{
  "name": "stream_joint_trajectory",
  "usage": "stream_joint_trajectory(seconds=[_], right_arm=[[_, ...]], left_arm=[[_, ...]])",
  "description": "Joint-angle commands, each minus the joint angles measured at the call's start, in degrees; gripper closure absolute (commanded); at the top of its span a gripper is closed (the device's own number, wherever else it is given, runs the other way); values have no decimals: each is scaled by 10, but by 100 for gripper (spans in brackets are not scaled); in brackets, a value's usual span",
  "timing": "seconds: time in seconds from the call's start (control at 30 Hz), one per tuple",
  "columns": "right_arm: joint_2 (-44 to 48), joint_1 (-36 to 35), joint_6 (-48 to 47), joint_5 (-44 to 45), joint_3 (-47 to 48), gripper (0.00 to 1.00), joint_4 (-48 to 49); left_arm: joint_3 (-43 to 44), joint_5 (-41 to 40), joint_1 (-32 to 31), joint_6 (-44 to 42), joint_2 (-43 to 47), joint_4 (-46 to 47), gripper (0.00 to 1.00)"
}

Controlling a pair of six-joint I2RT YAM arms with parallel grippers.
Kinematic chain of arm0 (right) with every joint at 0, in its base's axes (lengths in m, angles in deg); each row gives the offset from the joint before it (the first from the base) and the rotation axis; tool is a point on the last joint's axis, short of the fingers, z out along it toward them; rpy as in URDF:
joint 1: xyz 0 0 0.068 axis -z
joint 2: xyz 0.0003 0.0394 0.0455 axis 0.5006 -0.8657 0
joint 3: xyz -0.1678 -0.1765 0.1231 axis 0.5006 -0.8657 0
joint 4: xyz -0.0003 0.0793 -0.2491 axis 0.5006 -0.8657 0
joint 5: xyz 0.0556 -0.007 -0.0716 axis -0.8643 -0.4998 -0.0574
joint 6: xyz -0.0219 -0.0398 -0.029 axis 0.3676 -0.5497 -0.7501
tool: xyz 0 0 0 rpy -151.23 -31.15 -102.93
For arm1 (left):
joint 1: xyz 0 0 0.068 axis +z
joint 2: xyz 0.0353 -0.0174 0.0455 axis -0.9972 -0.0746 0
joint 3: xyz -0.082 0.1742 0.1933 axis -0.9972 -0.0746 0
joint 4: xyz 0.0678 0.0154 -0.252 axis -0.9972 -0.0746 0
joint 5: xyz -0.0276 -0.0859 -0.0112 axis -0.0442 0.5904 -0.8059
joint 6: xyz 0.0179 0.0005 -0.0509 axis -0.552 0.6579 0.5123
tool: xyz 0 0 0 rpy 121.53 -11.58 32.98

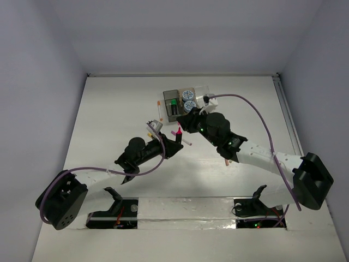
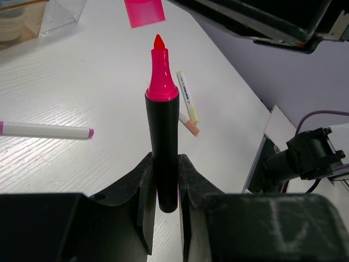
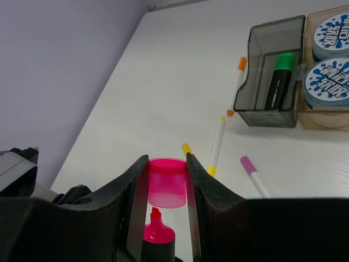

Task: Sort the stationery into containers
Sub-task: Close the pen cap on the pen.

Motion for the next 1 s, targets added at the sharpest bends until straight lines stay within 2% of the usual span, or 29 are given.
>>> stream_joint_trajectory(seconds=[0.0, 0.57, 0.97], right_arm=[[9, -6, -6, 20, 7, 100, 49], [13, -33, 3, 26, -22, 100, 42], [0, -88, -15, 107, -25, 100, 46]], left_arm=[[19, 3, -7, -11, -3, 31, 100], [26, -28, -7, -19, 15, 4, 100], [21, -64, -7, -22, 38, -12, 100]])
